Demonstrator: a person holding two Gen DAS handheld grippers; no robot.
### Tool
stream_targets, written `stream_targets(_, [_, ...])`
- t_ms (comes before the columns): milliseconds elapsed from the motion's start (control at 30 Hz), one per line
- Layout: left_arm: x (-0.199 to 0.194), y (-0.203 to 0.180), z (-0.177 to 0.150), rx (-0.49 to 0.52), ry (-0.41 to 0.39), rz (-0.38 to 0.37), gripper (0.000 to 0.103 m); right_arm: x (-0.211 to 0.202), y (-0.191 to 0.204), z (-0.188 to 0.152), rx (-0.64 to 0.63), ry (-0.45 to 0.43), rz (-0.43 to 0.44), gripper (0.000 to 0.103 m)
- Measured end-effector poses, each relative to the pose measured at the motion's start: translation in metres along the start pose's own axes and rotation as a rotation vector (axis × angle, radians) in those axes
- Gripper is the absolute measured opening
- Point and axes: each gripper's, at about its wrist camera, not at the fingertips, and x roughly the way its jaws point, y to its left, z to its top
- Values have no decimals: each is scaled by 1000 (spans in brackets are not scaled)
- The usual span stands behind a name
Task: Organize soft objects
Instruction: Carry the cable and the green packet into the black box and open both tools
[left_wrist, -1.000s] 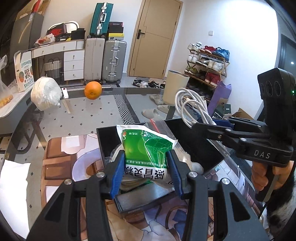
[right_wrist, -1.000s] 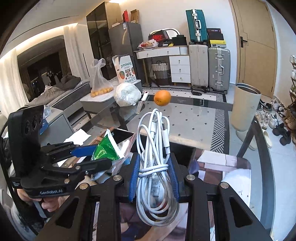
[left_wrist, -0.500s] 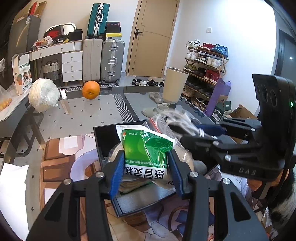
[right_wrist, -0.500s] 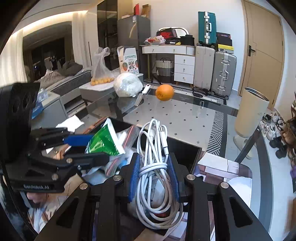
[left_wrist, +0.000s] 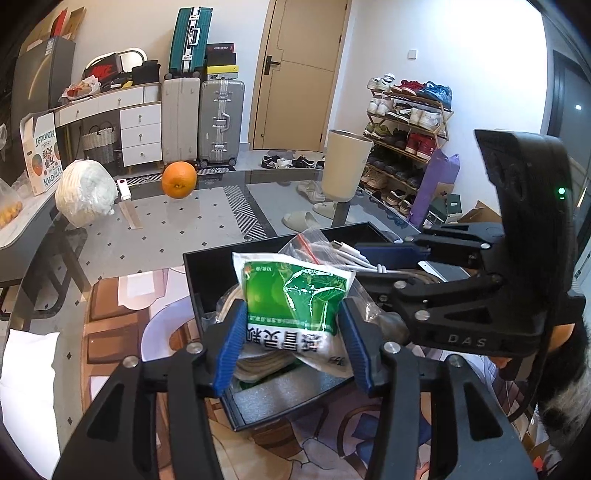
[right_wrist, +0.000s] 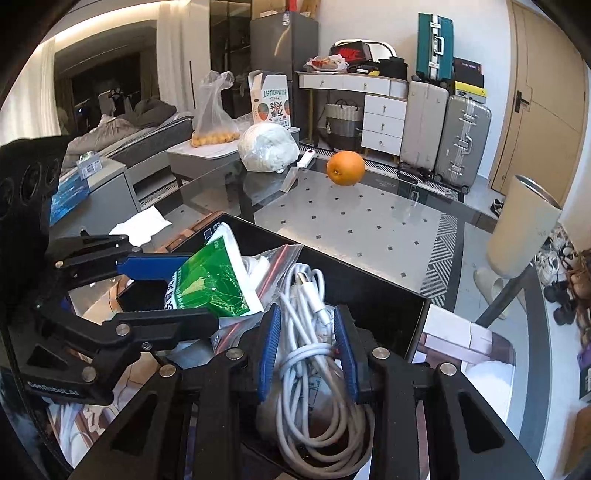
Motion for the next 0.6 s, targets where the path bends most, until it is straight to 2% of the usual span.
stream_targets(67, [0,-3,0,12,5,-8,61,-6,0,-1,-10,-10,-7,34])
stream_targets(100, [-1,-5,-1,19,8,-6,64,-10,1,-2,-16,-17,-13,38])
stream_targets(133, [-3,-8,-1,26,11,2,66,-14,1,-2,-19,-21,-23,48])
stream_targets(233, [-9,-12,-2,31,3,13,77,-30,2,-4,-15,-45,-36,62])
stream_targets(267, [-12,-12,-3,31,-7,18,82,-38,3,-6,-11,-53,-43,68])
stream_targets(300, [-16,-13,-4,34,-18,21,88,-44,3,-9,0,-57,-60,80])
stream_targets(333, [-22,-14,-6,42,-34,30,93,-49,4,-11,12,-62,-74,83])
stream_targets(367, [-25,-16,-7,48,-46,46,103,-54,4,-14,25,-67,-88,83])
stream_targets(433, [-35,-16,-12,55,-91,87,103,-62,4,-20,57,-81,-95,85])
stream_targets(600, [-45,-11,-25,44,-127,141,103,-73,6,-39,100,-132,-104,94])
